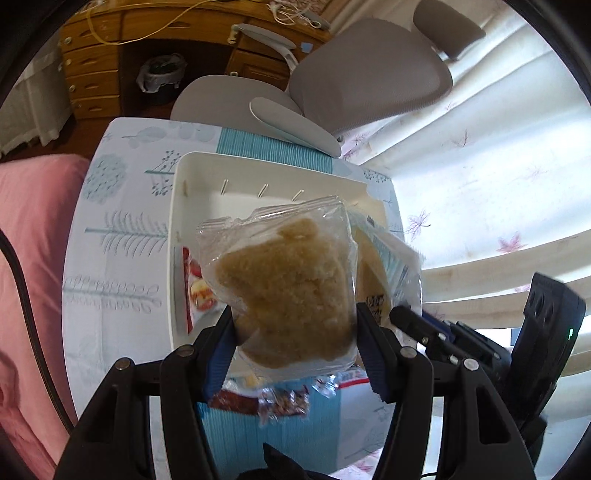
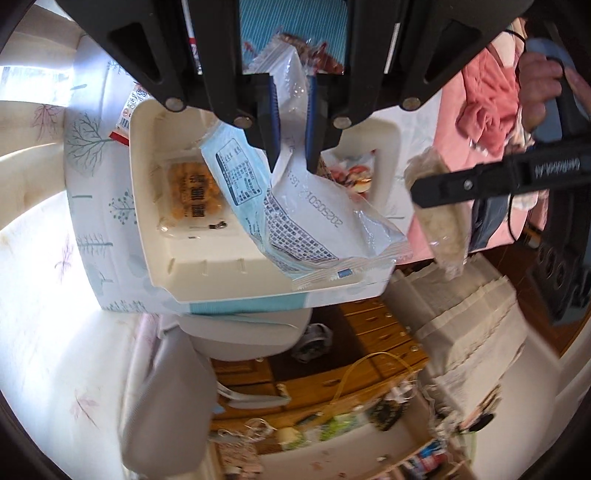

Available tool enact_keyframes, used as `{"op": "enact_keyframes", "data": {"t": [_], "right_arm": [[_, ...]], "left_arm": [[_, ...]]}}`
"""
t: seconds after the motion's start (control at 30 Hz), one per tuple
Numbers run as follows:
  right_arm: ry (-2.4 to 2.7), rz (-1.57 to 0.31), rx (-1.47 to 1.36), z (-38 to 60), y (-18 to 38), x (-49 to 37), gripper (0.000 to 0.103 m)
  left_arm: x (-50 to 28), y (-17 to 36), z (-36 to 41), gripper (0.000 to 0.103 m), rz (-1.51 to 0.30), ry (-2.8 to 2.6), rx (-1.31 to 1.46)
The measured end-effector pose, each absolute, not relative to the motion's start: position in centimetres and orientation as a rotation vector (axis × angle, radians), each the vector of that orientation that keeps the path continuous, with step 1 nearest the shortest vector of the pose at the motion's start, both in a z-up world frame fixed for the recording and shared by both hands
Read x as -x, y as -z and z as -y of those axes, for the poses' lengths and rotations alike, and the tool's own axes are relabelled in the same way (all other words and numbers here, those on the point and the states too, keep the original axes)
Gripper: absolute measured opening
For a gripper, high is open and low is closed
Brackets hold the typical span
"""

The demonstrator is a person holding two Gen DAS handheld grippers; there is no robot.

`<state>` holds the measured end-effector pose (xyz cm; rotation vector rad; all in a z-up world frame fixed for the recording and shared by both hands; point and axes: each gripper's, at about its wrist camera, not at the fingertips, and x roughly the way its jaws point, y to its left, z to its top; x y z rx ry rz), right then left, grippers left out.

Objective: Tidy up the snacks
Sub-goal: 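Lower both packs into the white tray and open both tools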

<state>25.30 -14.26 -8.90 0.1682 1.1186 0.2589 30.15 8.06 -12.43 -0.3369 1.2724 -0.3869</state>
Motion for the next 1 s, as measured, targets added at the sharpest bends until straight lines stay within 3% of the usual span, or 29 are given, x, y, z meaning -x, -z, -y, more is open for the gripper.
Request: {"op": "enact_keyframes", "data": {"t": [0.37,0.43,0.47,0.53,0.6,1.0], "right_arm": [[-0.121,-1.217,-0.238,15.8,13.3,-28.0,0.016],[-0.125,-1.223,-0.245,15.7,13.4,-28.0,0.022],[-0.118,-1.226,-0.239,15.6,13.4,-27.9,0.033],[-0.088,-1.214,-0.207,15.5,13.0,-27.6,0.042],[-0.08,-1.201,-0.21,15.7,12.6,-27.3,0.043],[-0.047,-1.145,-0.262,16.7,10.2,-23.4,0.052]], "left_arm": [[-32.4,16.4,-6.2,0.063,-1.382,0.351,0.25],[-32.4,16.7,-6.5,0.072,-1.393,0.337,0.281],[-32.3,16.7,-6.7,0.074,-1.39,0.335,0.292],[-32.1,16.2,-6.9,0.078,-1.377,0.334,0.296],[-31.9,15.8,-6.9,0.085,-1.365,0.332,0.29],[-28.0,12.8,-7.3,0.085,-1.32,0.368,0.265]]}}
